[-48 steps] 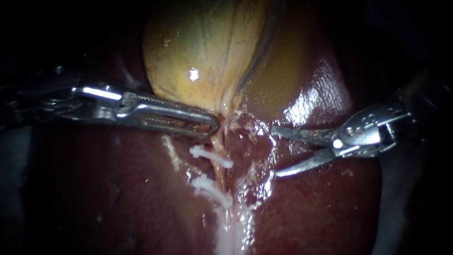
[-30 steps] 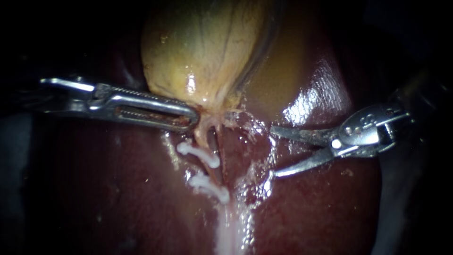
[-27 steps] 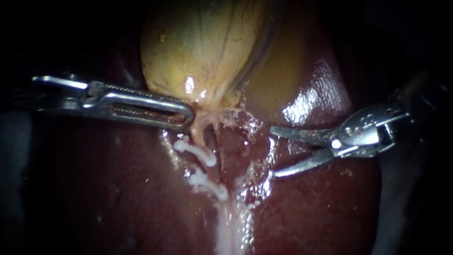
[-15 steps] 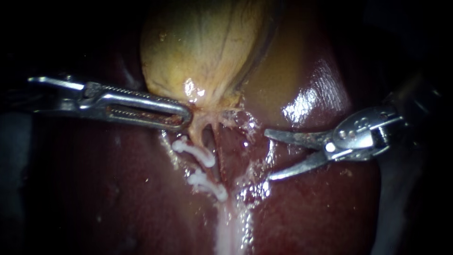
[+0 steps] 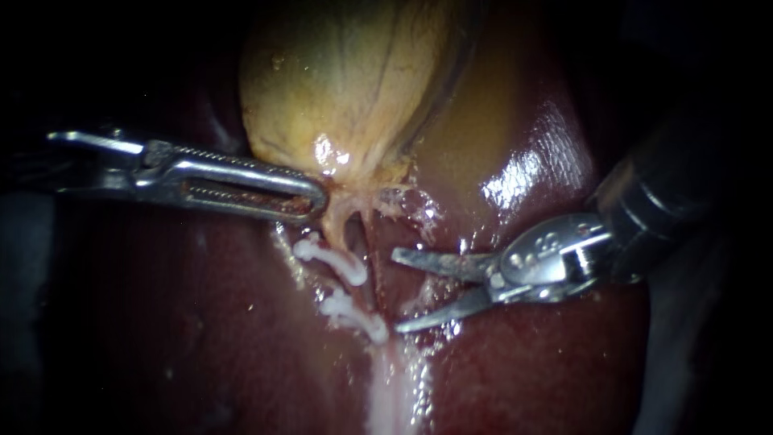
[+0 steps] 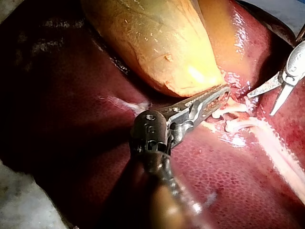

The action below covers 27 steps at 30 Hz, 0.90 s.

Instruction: Go to the cutting position left tube

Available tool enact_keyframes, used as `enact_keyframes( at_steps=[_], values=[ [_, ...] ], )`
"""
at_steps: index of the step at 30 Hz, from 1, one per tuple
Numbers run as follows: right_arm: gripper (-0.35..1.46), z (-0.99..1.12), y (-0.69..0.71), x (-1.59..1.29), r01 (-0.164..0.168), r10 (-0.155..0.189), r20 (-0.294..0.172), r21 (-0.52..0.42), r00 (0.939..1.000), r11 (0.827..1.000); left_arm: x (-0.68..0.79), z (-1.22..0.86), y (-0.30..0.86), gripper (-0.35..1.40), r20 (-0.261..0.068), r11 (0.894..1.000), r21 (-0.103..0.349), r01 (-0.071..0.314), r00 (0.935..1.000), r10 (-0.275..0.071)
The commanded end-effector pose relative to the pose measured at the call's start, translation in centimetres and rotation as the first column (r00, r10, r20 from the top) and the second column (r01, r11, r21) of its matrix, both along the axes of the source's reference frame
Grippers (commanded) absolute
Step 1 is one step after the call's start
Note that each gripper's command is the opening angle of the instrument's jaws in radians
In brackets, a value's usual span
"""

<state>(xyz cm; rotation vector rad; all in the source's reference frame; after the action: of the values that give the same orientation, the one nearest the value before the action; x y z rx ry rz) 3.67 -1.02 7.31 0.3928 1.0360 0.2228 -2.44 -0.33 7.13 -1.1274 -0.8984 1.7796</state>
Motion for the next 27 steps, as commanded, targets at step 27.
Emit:
enact_keyframes(
  at_steps=[27],
  values=[
    [1.43, 0.42, -0.09, 0.58, -0.043, 0.042, 0.007, 0.055, 0.9991, 0.998, -0.06, -0.03, -0.03, -0.35, -0.003, 1.0, -0.001, 0.004, 1.0, -0.004]
  ],
)
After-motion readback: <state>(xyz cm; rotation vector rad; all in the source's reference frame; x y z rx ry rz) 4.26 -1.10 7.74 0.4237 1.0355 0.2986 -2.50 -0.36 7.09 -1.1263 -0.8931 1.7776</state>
